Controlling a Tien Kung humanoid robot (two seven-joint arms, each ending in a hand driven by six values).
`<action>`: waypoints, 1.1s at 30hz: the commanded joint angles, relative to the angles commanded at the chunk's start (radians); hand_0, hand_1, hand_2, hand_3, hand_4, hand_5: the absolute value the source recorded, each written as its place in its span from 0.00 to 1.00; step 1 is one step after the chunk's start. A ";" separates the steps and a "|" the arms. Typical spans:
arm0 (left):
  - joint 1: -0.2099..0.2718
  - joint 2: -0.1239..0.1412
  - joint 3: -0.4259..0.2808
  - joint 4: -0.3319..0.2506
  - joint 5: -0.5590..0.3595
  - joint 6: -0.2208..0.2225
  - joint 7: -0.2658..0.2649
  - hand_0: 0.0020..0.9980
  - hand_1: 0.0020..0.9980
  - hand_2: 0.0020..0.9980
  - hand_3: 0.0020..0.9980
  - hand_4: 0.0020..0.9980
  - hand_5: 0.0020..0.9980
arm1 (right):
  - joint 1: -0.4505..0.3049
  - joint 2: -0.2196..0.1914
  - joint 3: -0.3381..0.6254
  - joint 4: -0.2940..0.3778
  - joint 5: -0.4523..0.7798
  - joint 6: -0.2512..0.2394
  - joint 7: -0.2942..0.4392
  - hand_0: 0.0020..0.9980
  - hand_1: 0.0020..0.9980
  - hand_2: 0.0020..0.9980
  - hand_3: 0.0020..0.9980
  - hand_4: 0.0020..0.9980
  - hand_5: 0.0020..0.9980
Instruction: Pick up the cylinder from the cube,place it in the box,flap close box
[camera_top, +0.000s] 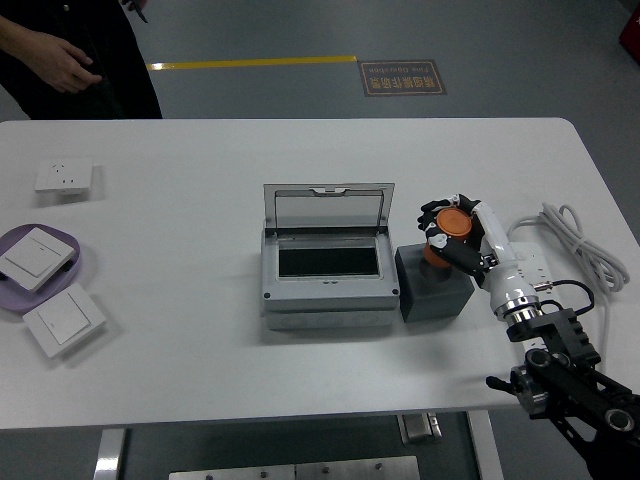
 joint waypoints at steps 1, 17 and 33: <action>0.000 0.000 0.001 0.000 -0.001 0.000 0.000 0.62 0.63 0.62 0.64 0.70 0.16 | 0.005 -0.005 -0.003 0.023 -0.017 -0.004 -0.015 0.50 0.45 0.42 0.33 0.01 0.00; 0.003 0.005 0.034 0.003 -0.022 0.001 0.001 0.62 0.63 0.62 0.64 0.71 0.16 | 0.296 0.033 -0.211 0.235 -0.335 0.175 -0.351 0.34 0.31 0.33 0.23 0.00 0.00; -0.006 0.004 0.042 0.003 -0.021 0.002 0.003 0.62 0.63 0.62 0.64 0.71 0.17 | 0.382 0.105 -0.297 0.106 -0.807 0.460 -0.733 0.18 0.22 0.30 0.23 0.00 0.00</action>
